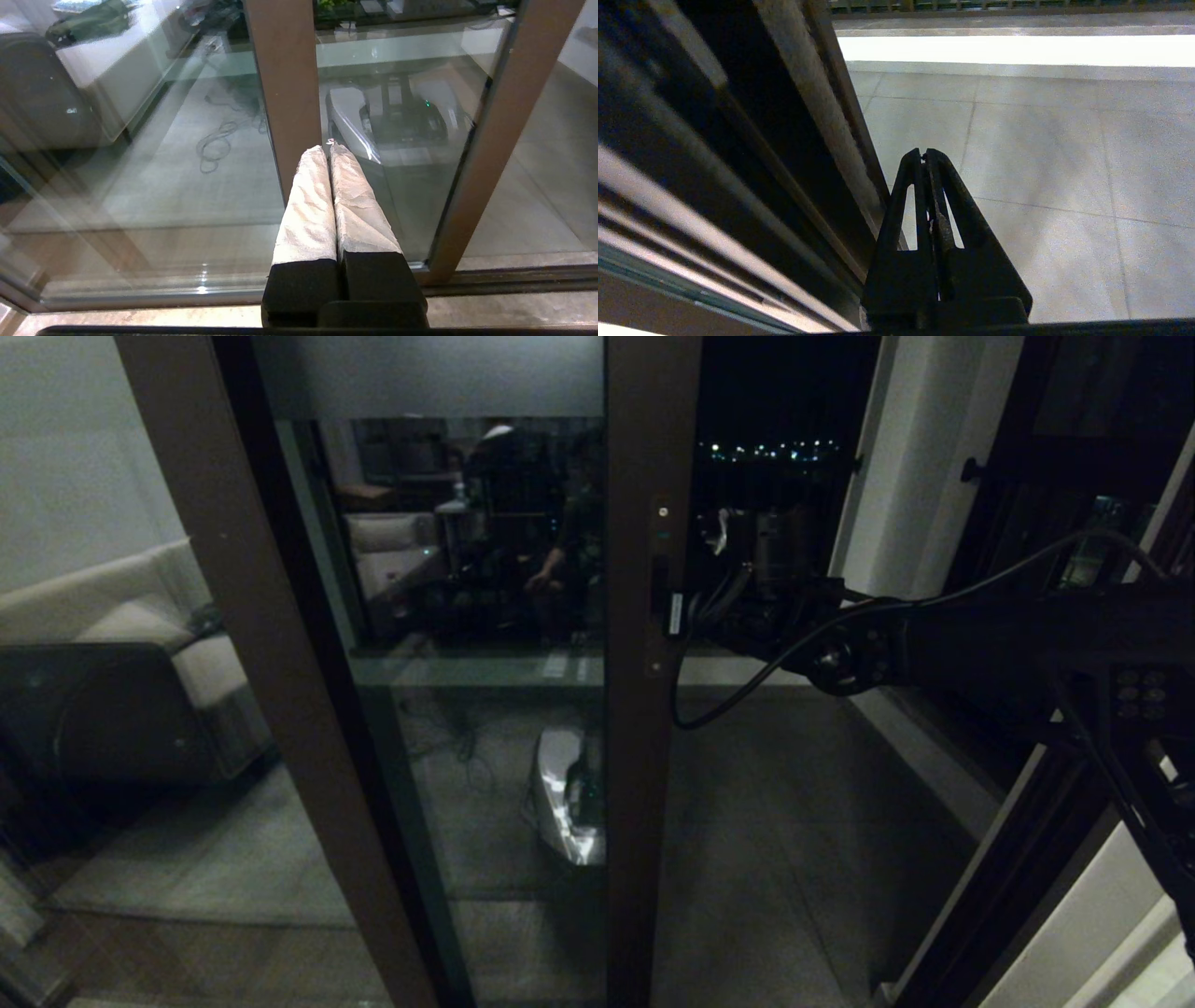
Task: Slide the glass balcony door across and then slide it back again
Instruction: Open the slid door
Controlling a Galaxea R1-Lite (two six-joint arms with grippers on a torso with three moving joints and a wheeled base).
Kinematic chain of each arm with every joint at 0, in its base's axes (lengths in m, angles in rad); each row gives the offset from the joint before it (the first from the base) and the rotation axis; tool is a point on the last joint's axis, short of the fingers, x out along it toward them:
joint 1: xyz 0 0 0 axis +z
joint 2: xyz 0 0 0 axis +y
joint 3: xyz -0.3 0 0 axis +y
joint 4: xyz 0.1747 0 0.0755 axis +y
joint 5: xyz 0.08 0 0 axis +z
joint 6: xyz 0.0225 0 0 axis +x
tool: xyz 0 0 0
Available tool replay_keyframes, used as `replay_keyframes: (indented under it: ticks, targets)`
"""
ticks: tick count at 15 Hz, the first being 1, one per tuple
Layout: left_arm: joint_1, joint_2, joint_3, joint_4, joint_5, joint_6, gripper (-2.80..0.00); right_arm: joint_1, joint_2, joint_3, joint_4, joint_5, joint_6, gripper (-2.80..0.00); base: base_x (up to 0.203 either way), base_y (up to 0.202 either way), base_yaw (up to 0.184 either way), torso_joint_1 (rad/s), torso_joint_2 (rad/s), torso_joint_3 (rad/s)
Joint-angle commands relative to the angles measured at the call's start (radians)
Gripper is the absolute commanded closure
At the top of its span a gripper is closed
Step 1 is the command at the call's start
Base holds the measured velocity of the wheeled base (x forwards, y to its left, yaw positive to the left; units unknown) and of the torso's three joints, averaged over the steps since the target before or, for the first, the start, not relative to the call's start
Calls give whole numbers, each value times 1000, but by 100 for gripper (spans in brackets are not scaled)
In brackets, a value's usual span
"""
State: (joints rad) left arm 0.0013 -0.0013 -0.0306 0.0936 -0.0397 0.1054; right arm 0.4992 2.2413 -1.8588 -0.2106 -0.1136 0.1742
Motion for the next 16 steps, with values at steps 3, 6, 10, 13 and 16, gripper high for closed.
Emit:
replay_keyframes:
  ticks: [3, 6, 10, 13, 16]
  targets:
    - [1, 0, 1, 0, 0, 0, 0, 26, 29, -34, 0, -17, 1, 0, 0, 0, 0, 0, 0, 0]
    - [1, 0, 0, 0, 0, 0, 0, 44, 54, -72, 3, -23, -2, 0, 0, 0, 0, 0, 0, 0]
    - [0, 0, 0, 0, 0, 0, 0, 65, 60, -73, 5, -23, -4, 0, 0, 0, 0, 0, 0, 0]
    - [0, 0, 1, 0, 0, 0, 0, 69, 62, -79, 5, -34, -4, 0, 0, 0, 0, 0, 0, 0]
    - [0, 0, 0, 0, 0, 0, 0, 52, 20, -49, 5, -98, 3, 0, 0, 0, 0, 0, 0, 0]
